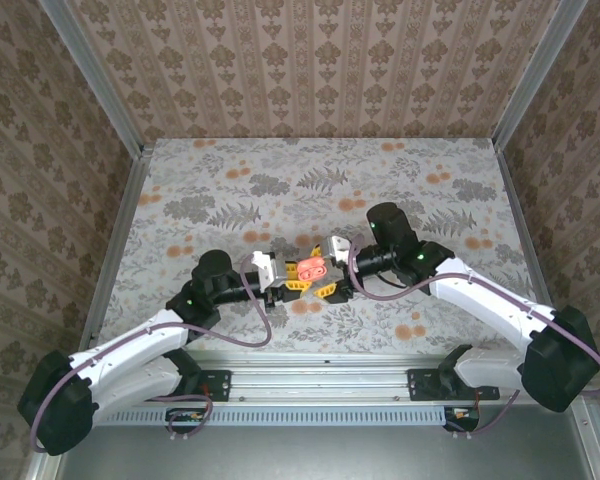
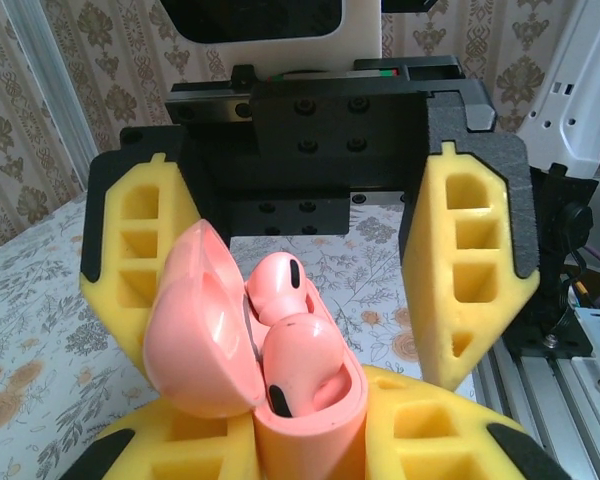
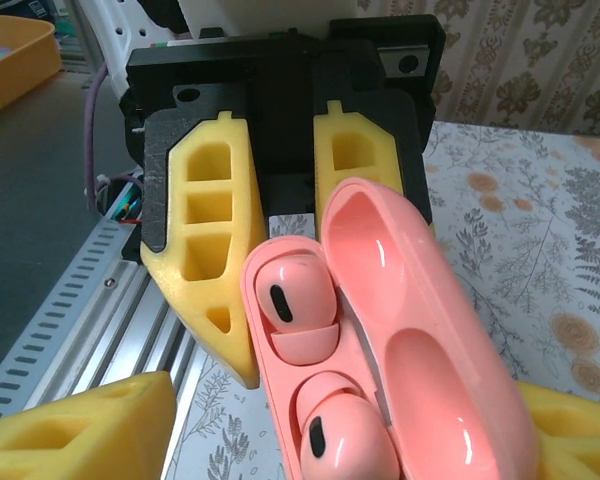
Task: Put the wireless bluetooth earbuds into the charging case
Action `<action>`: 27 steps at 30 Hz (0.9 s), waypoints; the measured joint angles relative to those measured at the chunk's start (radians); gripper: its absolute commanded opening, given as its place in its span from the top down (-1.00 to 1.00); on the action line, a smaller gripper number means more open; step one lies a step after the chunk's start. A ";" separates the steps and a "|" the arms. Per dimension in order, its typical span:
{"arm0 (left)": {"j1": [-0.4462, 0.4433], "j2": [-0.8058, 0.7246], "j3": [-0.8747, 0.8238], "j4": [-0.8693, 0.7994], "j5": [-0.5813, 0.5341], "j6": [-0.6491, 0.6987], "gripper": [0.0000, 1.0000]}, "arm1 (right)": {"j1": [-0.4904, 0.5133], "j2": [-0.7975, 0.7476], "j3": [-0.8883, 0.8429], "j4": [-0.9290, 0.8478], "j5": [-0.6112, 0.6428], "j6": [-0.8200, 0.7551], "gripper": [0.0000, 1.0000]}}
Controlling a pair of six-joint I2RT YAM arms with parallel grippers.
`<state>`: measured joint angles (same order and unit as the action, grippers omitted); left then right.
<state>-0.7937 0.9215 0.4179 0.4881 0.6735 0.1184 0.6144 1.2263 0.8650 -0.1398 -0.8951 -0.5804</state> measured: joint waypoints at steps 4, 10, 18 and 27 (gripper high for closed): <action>-0.005 0.000 0.000 0.003 -0.003 0.000 0.93 | 0.000 -0.045 -0.006 0.002 -0.004 -0.014 -0.26; -0.011 0.000 0.000 0.021 -0.005 0.000 0.93 | -0.005 -0.148 -0.043 0.020 -0.009 -0.019 -0.24; -0.010 0.000 0.000 0.021 -0.005 -0.004 0.93 | -0.061 -0.257 -0.110 0.047 -0.002 -0.002 -0.29; -0.011 0.000 0.000 0.021 0.005 -0.008 0.93 | -0.068 -0.146 -0.076 0.023 -0.028 -0.023 -0.06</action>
<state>-0.8047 0.9211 0.4175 0.5091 0.6785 0.1108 0.5461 1.0801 0.7887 -0.1173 -0.9234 -0.6037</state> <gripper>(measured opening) 0.208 0.545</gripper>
